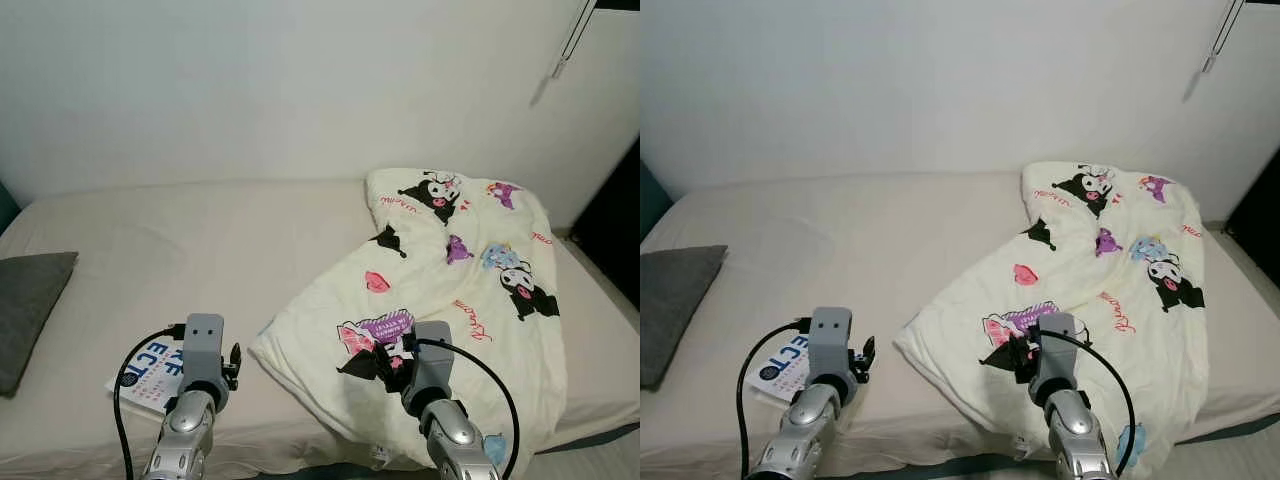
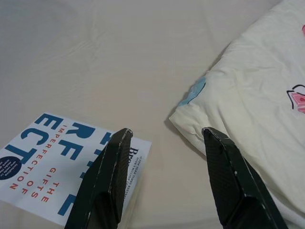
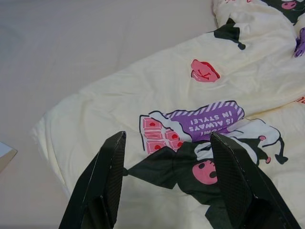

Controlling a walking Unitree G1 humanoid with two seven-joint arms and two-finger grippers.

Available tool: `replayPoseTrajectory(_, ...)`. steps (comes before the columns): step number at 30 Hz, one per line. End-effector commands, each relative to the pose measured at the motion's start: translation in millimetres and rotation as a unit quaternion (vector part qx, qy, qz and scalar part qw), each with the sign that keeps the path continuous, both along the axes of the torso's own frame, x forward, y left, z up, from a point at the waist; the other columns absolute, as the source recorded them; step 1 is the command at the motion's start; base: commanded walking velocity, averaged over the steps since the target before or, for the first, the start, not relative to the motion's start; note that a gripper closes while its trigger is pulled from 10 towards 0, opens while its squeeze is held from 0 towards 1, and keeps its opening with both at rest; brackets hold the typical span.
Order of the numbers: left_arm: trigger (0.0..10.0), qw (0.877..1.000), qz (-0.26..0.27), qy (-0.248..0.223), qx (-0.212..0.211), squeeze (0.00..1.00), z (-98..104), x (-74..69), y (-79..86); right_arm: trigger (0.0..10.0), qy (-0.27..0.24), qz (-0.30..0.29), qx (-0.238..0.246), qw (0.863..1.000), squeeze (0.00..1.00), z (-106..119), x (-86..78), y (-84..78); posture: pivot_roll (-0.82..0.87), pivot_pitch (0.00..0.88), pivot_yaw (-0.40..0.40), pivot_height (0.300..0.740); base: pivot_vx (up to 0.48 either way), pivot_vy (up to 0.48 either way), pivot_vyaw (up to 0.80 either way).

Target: Clean up the room

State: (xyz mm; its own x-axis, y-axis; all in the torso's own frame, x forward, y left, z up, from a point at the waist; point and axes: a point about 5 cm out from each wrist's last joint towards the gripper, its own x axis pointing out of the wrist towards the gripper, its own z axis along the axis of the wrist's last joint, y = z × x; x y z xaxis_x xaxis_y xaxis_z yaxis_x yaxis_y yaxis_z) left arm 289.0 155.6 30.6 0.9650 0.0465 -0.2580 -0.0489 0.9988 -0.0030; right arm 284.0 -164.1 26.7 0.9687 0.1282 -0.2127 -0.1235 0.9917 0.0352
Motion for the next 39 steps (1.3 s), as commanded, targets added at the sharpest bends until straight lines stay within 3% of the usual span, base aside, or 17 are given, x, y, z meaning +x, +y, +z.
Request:
replayPoseTrajectory(1, 10.0, 1.000, 0.001, 0.008, 0.007, 0.00, -3.0, -3.2, 4.3, 10.0, 0.016, -0.002, -0.002, 1.000, 0.00, -6.6, -5.1, -0.2, 0.03, 0.111, -0.015, 0.740, 0.000, 0.000, 0.00)
replayPoseTrajectory(30, 10.0, 1.000, -0.009, 0.006, 0.013, 0.00, -1.5, -0.8, 2.8, 10.0, 0.018, -0.007, -0.005, 1.000, 0.00, -7.6, -5.7, -2.1, 0.02, 0.112, -0.009, 0.740, 0.000, 0.000, 0.00)
replayPoseTrajectory(39, 10.0, 1.000, -0.013, 0.005, 0.012, 0.00, -1.4, -0.9, 0.2, 10.0, 0.018, -0.006, -0.008, 1.000, 0.00, -7.7, -6.3, -3.2, 0.02, 0.102, -0.011, 0.740, 0.000, -0.425, 0.00)
